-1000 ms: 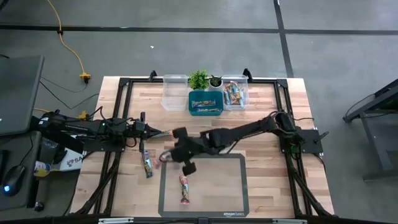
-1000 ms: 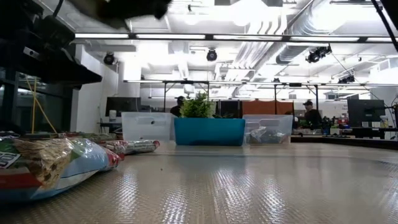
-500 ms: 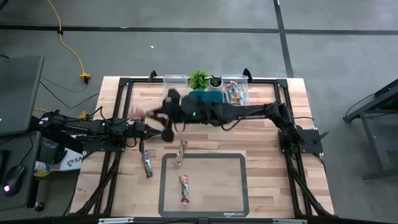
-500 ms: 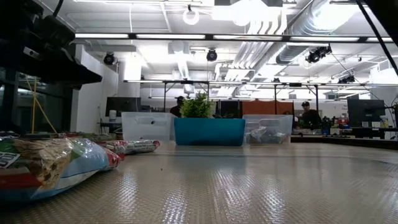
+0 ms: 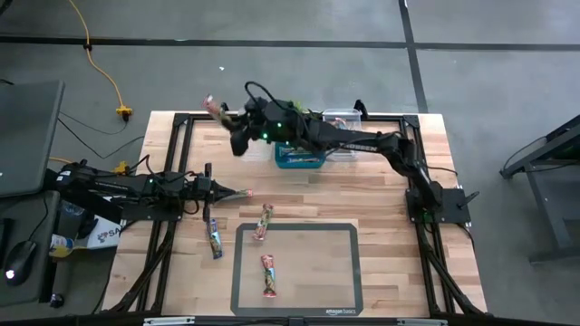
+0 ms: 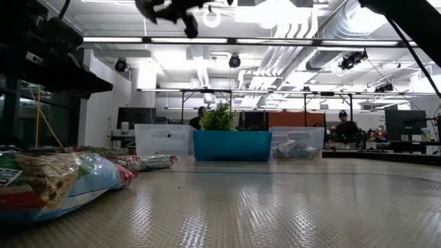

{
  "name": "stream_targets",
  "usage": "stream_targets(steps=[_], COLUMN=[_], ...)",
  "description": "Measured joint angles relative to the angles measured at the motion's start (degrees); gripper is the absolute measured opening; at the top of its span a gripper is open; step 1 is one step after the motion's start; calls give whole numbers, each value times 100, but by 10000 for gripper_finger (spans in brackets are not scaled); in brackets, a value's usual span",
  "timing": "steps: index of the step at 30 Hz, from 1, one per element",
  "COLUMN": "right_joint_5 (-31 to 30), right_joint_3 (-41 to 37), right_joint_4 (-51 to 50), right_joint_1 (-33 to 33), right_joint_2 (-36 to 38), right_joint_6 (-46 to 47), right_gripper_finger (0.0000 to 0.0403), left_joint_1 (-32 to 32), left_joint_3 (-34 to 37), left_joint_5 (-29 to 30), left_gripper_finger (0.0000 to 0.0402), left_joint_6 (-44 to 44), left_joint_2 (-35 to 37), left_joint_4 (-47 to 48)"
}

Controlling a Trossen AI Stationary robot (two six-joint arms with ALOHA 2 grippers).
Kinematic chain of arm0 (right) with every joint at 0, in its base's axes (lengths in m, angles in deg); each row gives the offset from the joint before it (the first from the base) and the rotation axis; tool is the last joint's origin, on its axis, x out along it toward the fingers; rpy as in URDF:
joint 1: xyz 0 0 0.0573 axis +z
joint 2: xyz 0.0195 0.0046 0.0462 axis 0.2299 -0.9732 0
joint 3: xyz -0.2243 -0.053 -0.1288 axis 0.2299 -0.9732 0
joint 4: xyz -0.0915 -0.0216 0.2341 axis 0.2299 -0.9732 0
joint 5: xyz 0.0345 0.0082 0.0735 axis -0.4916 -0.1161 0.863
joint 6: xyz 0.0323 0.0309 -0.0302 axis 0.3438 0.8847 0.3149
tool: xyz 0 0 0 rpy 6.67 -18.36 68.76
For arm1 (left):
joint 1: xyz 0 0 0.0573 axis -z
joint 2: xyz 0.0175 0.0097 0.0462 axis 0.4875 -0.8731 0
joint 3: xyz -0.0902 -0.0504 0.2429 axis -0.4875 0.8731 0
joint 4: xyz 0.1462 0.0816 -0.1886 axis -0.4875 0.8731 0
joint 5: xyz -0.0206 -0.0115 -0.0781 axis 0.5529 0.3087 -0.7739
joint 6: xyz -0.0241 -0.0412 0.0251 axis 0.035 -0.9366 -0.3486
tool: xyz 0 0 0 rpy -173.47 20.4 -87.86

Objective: Pick and place Granola Bars by type
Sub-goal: Put the red granola bar into the left transparent bin

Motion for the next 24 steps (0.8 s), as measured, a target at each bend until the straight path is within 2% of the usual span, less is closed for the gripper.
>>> stream_targets(steps=[3, 9, 16, 19, 24], right_joint_5=[-383, -433, -550, -846, -1796], right_joint_3=[0, -1, -2, -2, -2], right_joint_4=[-275, -264, -282, -369, -1094], right_joint_1=[-192, -436, -512, -494, -380], right_joint_2=[-138, -603, -1149, -1277, -1288], right_joint_6=[1464, 2597, 4459, 4923, 5129], right_gripper_finger=[57, 58, 57, 57, 57], left_joint_1=[0, 0, -1, 0, -2], left_joint_3=[0, 0, 1, 0, 0], left_joint_5=[0, -17, -25, -35, -37], left_gripper_finger=[1, 1, 1, 1, 1], left_joint_6=[-1, 0, -1, -1, 0], left_joint_2=[-2, -2, -1, 0, 0], left_joint_4=[0, 2, 2, 2, 4])
